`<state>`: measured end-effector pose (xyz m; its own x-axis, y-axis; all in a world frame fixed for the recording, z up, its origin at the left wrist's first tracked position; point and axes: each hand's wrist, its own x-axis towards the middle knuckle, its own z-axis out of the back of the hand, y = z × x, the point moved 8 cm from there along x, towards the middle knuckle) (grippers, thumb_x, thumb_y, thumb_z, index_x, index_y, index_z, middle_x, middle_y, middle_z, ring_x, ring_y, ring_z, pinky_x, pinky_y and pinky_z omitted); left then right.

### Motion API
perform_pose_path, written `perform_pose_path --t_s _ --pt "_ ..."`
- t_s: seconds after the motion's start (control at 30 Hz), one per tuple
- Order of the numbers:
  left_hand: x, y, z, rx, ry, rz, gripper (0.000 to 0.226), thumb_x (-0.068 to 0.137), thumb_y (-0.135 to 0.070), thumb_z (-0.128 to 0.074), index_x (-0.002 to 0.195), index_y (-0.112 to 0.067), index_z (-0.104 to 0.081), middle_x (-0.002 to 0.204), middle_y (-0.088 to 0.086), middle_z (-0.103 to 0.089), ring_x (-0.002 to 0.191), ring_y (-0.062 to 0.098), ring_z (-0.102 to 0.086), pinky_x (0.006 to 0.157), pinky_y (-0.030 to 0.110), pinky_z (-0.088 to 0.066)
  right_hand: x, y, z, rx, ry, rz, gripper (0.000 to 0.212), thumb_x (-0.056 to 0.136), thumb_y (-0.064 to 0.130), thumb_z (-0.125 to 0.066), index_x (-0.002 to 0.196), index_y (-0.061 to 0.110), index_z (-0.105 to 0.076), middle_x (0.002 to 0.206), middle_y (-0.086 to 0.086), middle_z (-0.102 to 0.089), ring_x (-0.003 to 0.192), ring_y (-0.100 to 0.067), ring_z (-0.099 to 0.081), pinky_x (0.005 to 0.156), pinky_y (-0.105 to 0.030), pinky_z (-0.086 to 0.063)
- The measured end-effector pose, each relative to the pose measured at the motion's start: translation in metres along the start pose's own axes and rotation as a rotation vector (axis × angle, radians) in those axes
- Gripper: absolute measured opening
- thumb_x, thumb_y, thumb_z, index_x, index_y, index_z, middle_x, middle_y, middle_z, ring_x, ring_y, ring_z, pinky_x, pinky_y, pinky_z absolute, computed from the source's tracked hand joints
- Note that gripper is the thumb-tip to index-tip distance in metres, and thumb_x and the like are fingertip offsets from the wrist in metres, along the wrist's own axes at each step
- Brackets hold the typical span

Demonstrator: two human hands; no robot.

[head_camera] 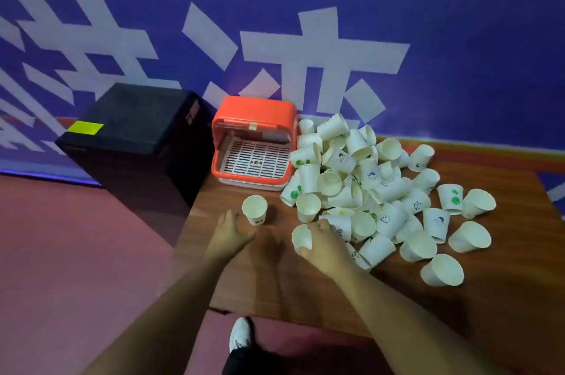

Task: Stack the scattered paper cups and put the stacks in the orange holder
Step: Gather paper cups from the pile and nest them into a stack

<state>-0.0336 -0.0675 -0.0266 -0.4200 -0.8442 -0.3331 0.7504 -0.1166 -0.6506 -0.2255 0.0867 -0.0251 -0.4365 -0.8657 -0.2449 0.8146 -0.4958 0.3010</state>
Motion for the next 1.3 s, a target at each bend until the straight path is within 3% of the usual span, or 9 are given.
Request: perform_pose_path --t_s 0.17,0.33,0.47,0.57,0.63,0.8,0.97,1.13,1.3 --pt "0.056 0.005 -0.003 0.031 0.07 -0.019 0.094 0.071 -0.033 -0.089 0.142 -0.005 -0.035 0.143 0.013 -0.039 0.135 0.031 -0.043 0.103 0.039 -0.042 0.021 0.004 -0.022 -0.184 -0.039 -0.055 0.026 0.088 0.033 -0.06 0.105 0.017 -0.071 0.12 -0.005 -0.049 0.112 -0.026 -0.042 0.093 -0.041 -0.046" --pt "0.1 0.012 -0.025 -0.057 0.322 -0.149 0.122 0.061 -0.029 -0.096 0.157 -0.016 -0.021 0.157 0.008 -0.03 0.145 0.028 -0.033 0.118 0.042 -0.032 0.023 0.007 -0.025 -0.215 -0.184 -0.104 0.007 0.077 0.019 -0.072 0.07 0.019 -0.074 0.111 -0.007 -0.057 0.108 -0.025 -0.044 0.094 -0.044 -0.049" --pt "0.118 0.015 -0.039 -0.061 0.402 -0.246 0.109 0.065 -0.02 -0.094 0.154 -0.01 -0.031 0.155 0.011 -0.036 0.144 0.026 -0.036 0.116 0.029 -0.027 0.027 0.024 -0.009 -0.022 -0.299 -0.121 0.006 0.076 0.026 -0.072 0.075 0.021 -0.069 0.112 -0.006 -0.053 0.109 -0.027 -0.047 0.093 -0.043 -0.048" --pt "0.126 0.018 -0.046 -0.041 0.426 -0.32 0.101 0.067 -0.013 -0.092 0.151 -0.007 -0.035 0.152 0.013 -0.04 0.142 0.028 -0.038 0.115 0.027 -0.026 0.033 0.034 -0.008 -0.066 -0.294 -0.165 0.035 0.069 0.043 -0.077 0.096 0.02 -0.07 0.115 -0.006 -0.054 0.111 -0.026 -0.046 0.097 -0.044 -0.043" --pt "0.13 0.021 -0.048 -0.021 0.422 -0.35 0.093 0.069 -0.013 -0.09 0.148 -0.008 -0.041 0.147 0.011 -0.047 0.138 0.029 -0.043 0.114 0.031 -0.032 0.036 0.036 -0.02 -0.162 -0.202 -0.229 0.046 0.062 0.049 -0.082 0.092 0.016 -0.072 0.112 -0.009 -0.057 0.109 -0.03 -0.051 0.097 -0.046 -0.045" --pt "0.133 0.027 -0.051 -0.053 0.431 -0.394 0.081 0.071 -0.011 -0.088 0.142 -0.014 -0.048 0.139 0.006 -0.055 0.129 0.024 -0.051 0.108 0.035 -0.041 0.032 0.016 -0.054 -0.264 -0.065 -0.349 0.019 0.063 0.029 -0.08 0.071 0.013 -0.076 0.105 -0.013 -0.058 0.1 -0.034 -0.051 0.093 -0.047 -0.048" --pt "0.134 0.039 -0.056 -0.129 0.453 -0.38 0.078 0.071 -0.014 -0.088 0.138 -0.02 -0.049 0.133 0.0 -0.058 0.125 0.019 -0.054 0.107 0.038 -0.045 0.033 0.03 -0.03 -0.03 -0.295 -0.262 0.007 0.069 0.021 -0.07 0.072 0.016 -0.073 0.108 -0.01 -0.055 0.105 -0.03 -0.042 0.095 -0.043 -0.041" --pt "0.126 0.044 -0.06 -0.176 0.537 -0.346 0.073 0.075 -0.012 -0.086 0.132 -0.03 -0.044 0.125 -0.006 -0.061 0.117 0.011 -0.057 0.096 0.022 -0.045 0.058 0.052 0.012 0.422 -0.448 -0.229 0.008 0.073 0.01 -0.076 0.071 0.01 -0.068 0.136 -0.007 -0.045 0.124 -0.014 -0.043 0.095 -0.009 -0.032" --pt "0.117 0.05 -0.062 -0.25 0.598 -0.266 0.07 0.076 -0.005 -0.085 0.127 -0.027 -0.042 0.107 -0.018 -0.066 0.097 -0.003 -0.062 0.078 0.013 -0.048 0.097 0.077 0.0 0.508 -0.115 -0.19 0.008 0.082 0.016 -0.071 0.076 0.015 -0.066 0.15 -0.003 -0.041 0.138 -0.018 -0.038 0.101 -0.019 -0.031"
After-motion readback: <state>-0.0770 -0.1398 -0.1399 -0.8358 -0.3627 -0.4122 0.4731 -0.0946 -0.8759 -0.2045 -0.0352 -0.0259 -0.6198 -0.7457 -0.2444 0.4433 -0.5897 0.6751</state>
